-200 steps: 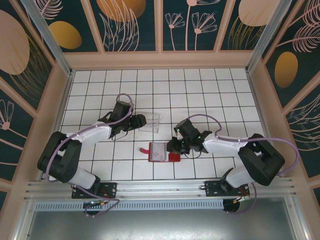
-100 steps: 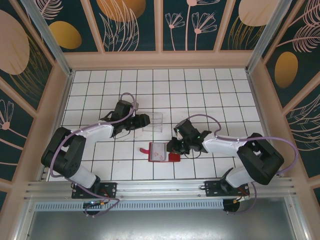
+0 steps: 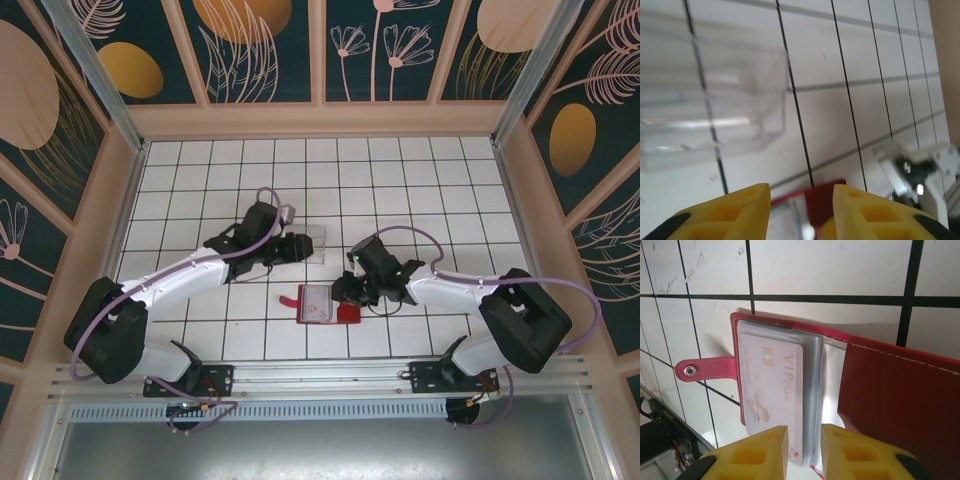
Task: Take the credit cards out of the card holder
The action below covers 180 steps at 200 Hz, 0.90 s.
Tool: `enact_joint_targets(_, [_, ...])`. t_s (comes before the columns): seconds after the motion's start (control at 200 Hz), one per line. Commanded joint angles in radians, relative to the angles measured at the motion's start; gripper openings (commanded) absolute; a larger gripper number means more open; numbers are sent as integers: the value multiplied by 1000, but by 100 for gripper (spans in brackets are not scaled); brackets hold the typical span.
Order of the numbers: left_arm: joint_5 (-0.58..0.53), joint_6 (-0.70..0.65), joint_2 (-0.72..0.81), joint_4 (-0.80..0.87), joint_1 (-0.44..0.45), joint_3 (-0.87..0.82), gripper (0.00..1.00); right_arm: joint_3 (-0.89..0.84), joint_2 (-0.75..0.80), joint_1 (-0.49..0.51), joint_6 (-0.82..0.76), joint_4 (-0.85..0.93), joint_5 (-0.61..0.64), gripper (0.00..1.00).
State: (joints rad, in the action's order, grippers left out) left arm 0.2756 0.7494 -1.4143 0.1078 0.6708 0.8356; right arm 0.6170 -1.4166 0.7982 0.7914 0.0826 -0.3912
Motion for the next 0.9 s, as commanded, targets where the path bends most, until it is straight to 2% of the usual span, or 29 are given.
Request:
enact_joint_targets(0.0, [-33,76,0,74,57,-53,35,9,10,-3,6,-48,-30,25])
enact_joint_targets(0.145, [-36,106,-27,61,120,-84,33,-11,0,-7,7,-83,-50,25])
enact_joint_targets(0.395, [-32,107,-97,43,164,-111,31,-41,-36,-7,18,-142,-75,25])
enact_joint_targets(0.58, [-82,91,-115,93,169,-126,30,-56,-59,-7,19,-172,-85,24])
enact_joint_targets(0.896, [-72,88,-138,76,171,-153,26,-63,-96,-5,15,-201,-98,23])
